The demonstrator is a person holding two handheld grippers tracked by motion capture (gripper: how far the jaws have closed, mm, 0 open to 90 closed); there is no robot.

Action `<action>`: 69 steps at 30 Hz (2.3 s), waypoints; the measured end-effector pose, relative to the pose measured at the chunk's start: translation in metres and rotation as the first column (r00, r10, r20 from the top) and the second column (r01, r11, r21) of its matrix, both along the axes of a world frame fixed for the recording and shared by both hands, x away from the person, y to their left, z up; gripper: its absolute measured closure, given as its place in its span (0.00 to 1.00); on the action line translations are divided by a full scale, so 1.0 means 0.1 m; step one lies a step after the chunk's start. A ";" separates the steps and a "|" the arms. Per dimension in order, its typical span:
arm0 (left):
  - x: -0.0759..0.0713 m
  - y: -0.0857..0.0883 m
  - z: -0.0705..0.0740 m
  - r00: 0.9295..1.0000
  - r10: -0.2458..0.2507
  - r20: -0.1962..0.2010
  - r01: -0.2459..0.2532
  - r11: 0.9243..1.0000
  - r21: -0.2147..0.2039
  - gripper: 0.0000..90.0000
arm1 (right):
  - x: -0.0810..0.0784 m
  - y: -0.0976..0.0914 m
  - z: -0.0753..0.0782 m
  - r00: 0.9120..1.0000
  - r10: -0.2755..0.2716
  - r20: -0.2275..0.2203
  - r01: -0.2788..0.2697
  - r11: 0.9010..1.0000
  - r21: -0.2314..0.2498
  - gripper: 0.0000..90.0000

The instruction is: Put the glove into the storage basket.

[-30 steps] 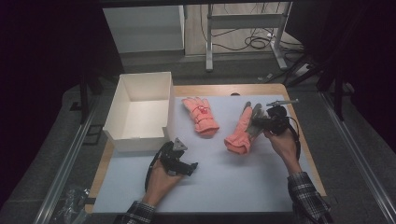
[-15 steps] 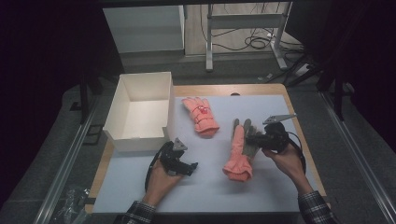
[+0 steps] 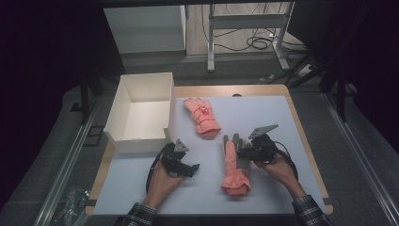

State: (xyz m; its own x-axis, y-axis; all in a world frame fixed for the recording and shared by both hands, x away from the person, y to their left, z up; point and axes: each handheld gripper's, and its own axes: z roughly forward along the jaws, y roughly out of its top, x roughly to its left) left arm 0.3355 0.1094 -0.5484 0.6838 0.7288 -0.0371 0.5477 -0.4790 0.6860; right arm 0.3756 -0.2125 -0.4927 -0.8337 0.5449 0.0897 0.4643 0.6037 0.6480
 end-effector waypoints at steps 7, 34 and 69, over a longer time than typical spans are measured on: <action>0.00 0.00 0.00 1.000 -0.003 0.003 0.003 1.000 0.003 0.01 | 0.03 -0.03 0.09 0.998 -0.021 0.056 0.020 1.000 0.006 0.78; 0.00 0.00 0.00 1.000 -0.002 0.001 0.002 1.000 0.001 0.01 | 0.91 0.63 0.28 0.978 -0.186 0.094 0.178 0.980 0.085 0.53; 0.00 0.00 0.00 1.000 0.000 -0.002 0.000 1.000 -0.001 0.01 | 1.63 1.65 -0.13 0.977 -0.190 0.094 0.197 0.978 -0.074 0.46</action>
State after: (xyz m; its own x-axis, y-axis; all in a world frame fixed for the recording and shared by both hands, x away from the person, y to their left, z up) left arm 0.3357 0.1095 -0.5485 0.6838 0.7286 -0.0392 0.5488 -0.4781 0.6858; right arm 0.5389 -0.0478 -0.5056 -0.7145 0.6990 -0.0295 0.5225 0.5611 0.6420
